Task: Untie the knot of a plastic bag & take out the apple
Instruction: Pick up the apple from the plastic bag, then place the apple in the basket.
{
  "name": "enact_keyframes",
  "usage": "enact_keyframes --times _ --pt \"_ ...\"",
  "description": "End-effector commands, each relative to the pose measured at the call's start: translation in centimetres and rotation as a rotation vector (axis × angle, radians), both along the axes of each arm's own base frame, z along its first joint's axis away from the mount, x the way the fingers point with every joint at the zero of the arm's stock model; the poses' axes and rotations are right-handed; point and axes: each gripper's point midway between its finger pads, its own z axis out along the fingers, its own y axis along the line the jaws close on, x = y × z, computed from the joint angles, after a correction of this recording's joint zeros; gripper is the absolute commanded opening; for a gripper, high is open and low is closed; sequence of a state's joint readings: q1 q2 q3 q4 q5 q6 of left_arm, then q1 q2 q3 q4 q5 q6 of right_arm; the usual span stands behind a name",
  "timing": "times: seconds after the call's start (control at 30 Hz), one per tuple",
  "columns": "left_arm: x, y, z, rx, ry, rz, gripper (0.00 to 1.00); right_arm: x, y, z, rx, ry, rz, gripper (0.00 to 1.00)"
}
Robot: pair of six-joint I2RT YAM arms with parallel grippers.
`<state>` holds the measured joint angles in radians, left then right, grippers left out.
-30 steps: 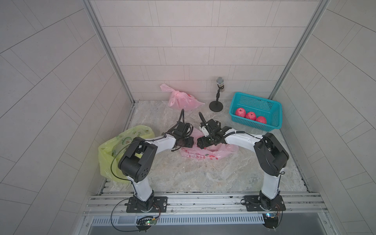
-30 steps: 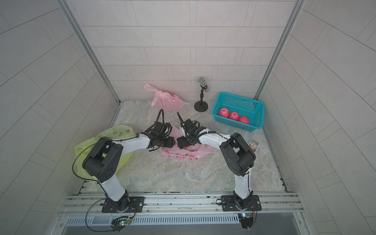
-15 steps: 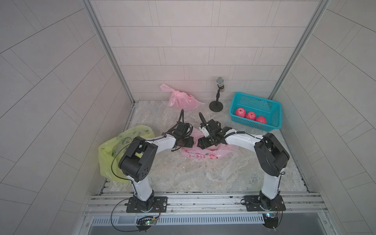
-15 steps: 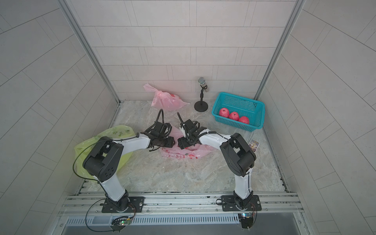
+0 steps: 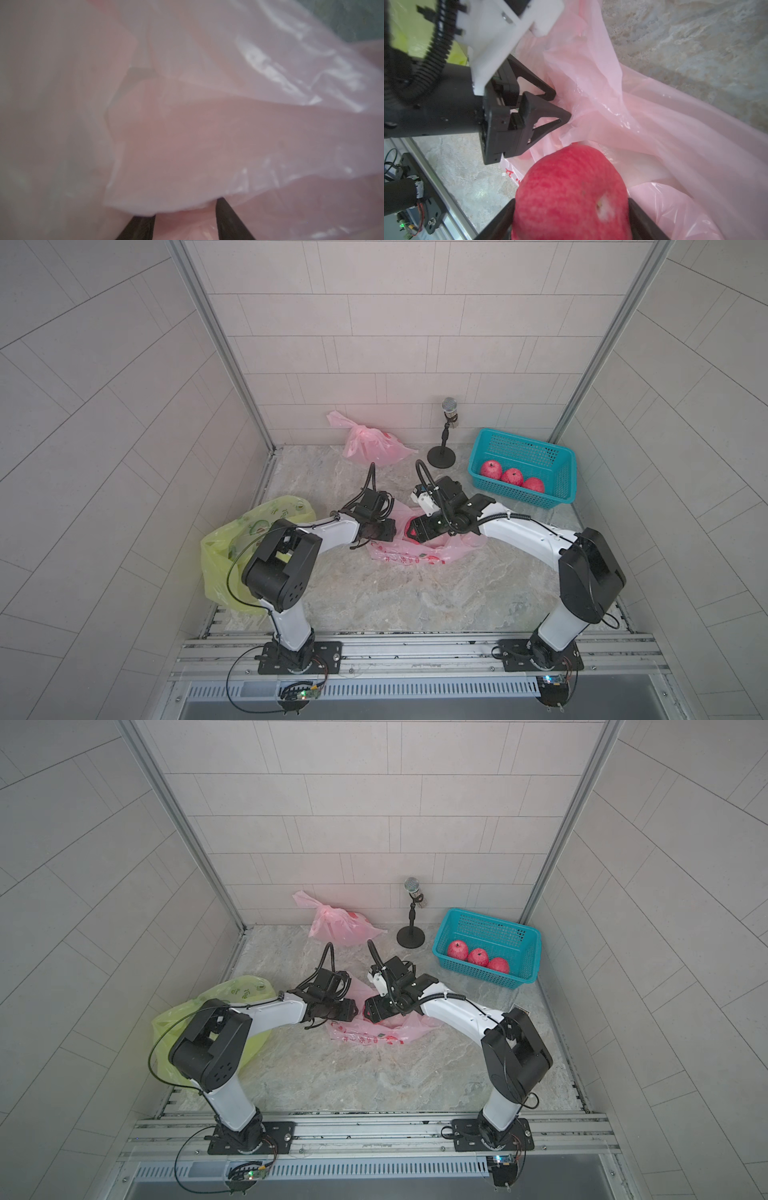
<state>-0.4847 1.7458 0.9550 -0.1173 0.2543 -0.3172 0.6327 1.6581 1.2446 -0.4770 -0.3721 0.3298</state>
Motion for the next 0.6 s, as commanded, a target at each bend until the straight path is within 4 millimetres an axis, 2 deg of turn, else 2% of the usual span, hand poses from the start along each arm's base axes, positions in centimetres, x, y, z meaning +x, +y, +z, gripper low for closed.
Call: enact_keyframes --times 0.0,0.1,0.3,0.4,0.57 --pt "0.7 -0.4 2.9 -0.037 -0.07 -0.011 0.53 0.4 -0.4 3.8 0.057 -0.041 -0.024 0.7" --pt "0.7 -0.7 4.6 -0.055 -0.095 -0.029 0.55 2.2 -1.8 6.3 0.085 -0.097 -0.087 0.7" --pt "0.4 -1.0 8.0 -0.095 -0.151 -0.058 0.6 7.2 -7.5 10.5 0.114 -0.203 -0.27 0.7" --pt "0.2 -1.1 9.4 -0.11 -0.172 -0.07 0.62 9.9 -11.0 11.8 0.1 -0.252 -0.376 0.7" --pt "-0.2 -1.2 12.7 -0.139 -0.218 -0.092 0.63 14.7 -18.0 12.7 0.08 -0.323 -0.593 0.7"
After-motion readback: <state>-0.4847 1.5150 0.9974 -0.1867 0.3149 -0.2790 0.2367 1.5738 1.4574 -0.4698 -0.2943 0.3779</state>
